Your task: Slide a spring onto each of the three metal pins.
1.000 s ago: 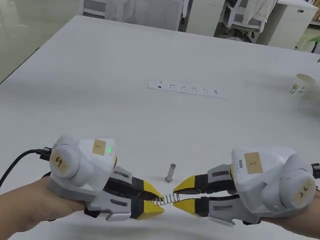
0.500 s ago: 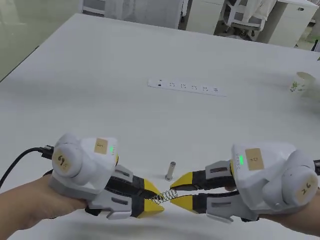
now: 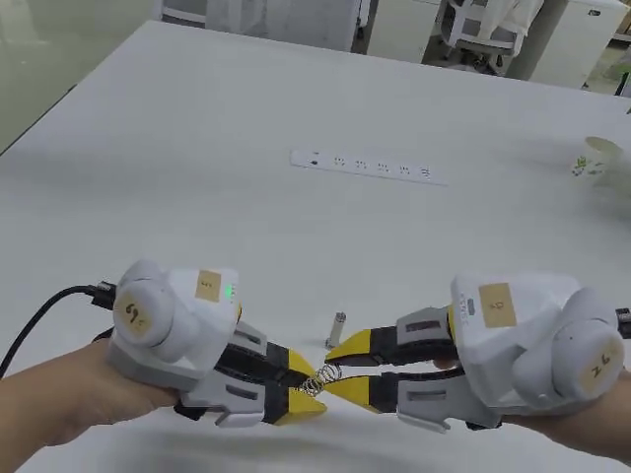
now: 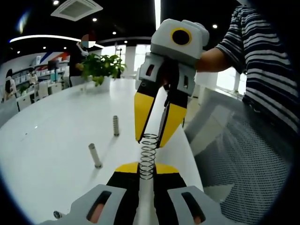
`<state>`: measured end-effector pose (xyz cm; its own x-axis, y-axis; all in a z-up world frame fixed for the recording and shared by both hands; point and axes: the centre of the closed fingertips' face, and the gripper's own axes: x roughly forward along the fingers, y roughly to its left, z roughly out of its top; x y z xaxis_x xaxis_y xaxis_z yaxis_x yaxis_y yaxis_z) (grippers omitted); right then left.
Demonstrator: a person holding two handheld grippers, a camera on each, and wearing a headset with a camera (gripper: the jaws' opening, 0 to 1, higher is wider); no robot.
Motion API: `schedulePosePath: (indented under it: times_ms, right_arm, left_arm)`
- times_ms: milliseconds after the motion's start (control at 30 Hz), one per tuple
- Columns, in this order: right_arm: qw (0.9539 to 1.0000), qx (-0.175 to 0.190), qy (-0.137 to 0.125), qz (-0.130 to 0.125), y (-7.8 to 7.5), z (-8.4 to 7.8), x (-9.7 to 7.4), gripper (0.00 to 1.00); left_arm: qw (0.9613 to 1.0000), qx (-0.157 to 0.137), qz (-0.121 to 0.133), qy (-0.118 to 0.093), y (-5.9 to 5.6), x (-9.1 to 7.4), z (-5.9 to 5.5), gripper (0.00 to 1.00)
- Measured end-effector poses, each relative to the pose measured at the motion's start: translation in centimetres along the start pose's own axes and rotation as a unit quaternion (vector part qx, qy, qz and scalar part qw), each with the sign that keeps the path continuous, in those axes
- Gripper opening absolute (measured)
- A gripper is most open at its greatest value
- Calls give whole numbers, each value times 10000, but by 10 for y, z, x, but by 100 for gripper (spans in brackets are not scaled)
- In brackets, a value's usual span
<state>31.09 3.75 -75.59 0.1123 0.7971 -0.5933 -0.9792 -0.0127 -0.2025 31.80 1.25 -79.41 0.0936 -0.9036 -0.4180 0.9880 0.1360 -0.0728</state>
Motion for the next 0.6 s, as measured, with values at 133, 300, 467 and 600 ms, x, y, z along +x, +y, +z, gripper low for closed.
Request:
schedulePosePath:
  times_ms: [133,300,467,600]
  right_arm:
    - [9999,-38,-98,-11,0,8,4,8]
    - [9998,-84,-149,-29,0,12,6,8]
    - [9998,-145,-156,-41,1,13,8,8]
    - [9997,-114,-193,-43,1,14,6,7]
  left_arm:
    - [10000,20,-26,-18,-1,2,3,2]
    - [10000,15,-41,-65,-2,4,7,2]
    - [10000,25,-42,-56,-3,3,7,2]
    - [10000,-6,-22,-64,-3,2,6,3]
